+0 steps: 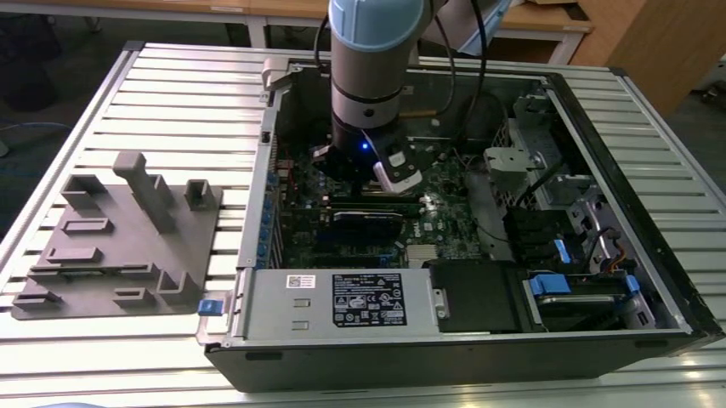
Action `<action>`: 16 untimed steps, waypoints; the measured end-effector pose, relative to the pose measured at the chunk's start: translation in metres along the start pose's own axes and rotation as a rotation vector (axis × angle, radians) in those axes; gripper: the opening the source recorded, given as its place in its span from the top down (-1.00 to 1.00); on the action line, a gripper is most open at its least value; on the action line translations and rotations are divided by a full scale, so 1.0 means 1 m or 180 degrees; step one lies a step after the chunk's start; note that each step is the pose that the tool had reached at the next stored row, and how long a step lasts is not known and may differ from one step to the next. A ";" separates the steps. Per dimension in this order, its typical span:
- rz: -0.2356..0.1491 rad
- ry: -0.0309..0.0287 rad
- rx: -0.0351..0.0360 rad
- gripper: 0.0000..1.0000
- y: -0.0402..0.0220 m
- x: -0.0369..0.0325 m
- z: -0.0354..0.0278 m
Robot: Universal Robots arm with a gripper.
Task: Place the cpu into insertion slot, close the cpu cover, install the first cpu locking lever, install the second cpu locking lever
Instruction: 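Install the second cpu locking lever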
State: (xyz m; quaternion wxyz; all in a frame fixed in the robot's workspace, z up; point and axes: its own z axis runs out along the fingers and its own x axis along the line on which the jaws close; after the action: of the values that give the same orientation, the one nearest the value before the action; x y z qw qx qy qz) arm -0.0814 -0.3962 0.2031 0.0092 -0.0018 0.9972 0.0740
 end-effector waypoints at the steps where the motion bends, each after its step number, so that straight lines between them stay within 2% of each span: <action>1: 0.0000 0.0000 -0.0006 0.79 -0.0001 0.0000 0.0003; 8: 0.0000 0.0000 -0.0009 0.79 -0.0002 0.0005 0.0037; 16: 0.0001 0.0000 -0.0009 0.79 0.0005 0.0015 0.0046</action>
State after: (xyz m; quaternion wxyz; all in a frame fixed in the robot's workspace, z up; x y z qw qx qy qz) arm -0.0828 -0.3950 0.1986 0.0092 -0.0017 0.9971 0.0753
